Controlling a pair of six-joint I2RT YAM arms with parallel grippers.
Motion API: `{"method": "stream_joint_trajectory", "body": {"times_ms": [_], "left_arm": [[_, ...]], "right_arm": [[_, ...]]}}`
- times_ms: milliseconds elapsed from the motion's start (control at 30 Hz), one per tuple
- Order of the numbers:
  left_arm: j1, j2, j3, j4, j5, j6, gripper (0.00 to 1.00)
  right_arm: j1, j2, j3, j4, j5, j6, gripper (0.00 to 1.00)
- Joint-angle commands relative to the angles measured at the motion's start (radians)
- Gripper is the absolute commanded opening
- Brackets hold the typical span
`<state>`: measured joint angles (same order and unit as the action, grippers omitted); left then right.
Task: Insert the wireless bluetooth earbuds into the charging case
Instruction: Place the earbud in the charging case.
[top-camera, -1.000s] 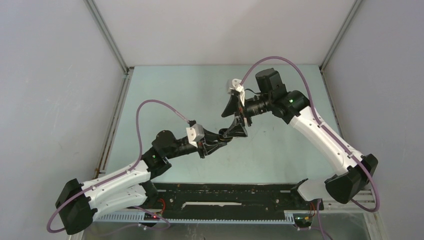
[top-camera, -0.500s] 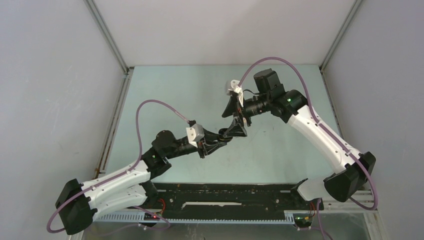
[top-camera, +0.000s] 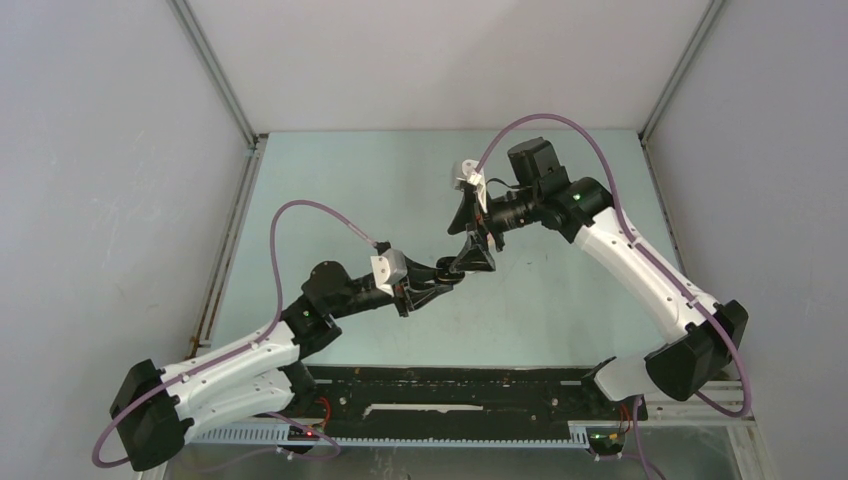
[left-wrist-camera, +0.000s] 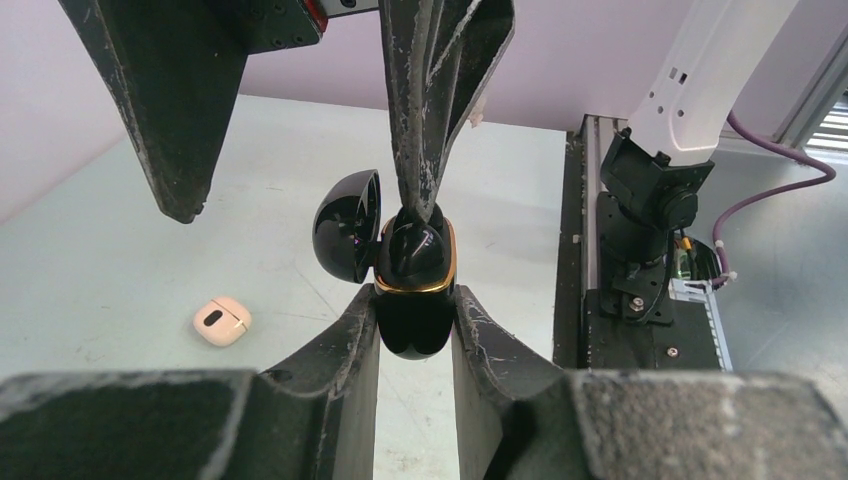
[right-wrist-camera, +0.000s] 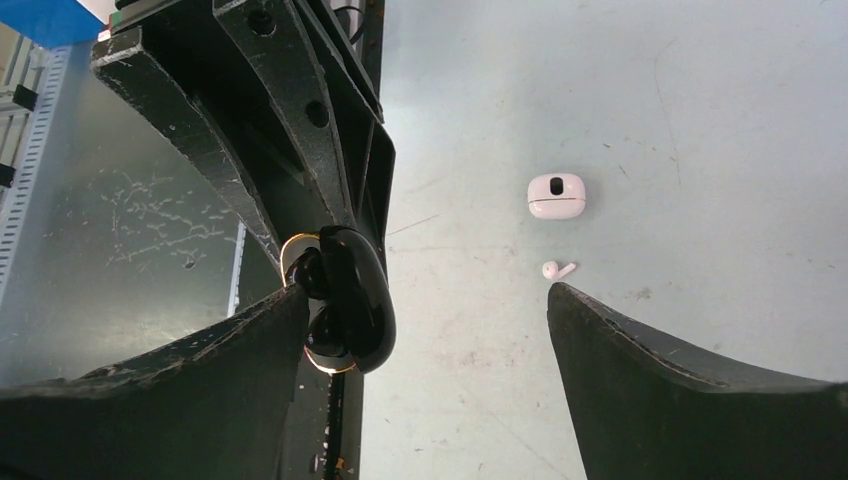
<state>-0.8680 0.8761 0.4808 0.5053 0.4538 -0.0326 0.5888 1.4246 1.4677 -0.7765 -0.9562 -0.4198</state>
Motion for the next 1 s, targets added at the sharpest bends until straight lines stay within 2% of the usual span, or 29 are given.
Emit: {"method": "stream_joint_trajectory", "body": {"times_ms": [0,333,567,967], "left_arm": [[-0.003,-0.012,0.056,0.010,0.010,0.026,0.00],[-0.003,-0.004,0.064,-0.008,0.007,0.031,0.00],[-0.003,0.001,0.066,-0.018,-0.002,0.031,0.00],[-0.002,0.003,0.074,-0.035,-0.026,0.016,0.00]], "right_arm": [[-0.006,-0.009,0.004,-0.022,-0.027,-0.040,0.91],[-0.071,-0.090,-0.010,-0.169,-0.172,-0.228,0.94],[-0.118,-0.037,-0.065,-0.186,-0.220,-0.315,0.94],[-0.055,-0.003,-0.065,-0.178,-0.173,-0.322,0.89]]}}
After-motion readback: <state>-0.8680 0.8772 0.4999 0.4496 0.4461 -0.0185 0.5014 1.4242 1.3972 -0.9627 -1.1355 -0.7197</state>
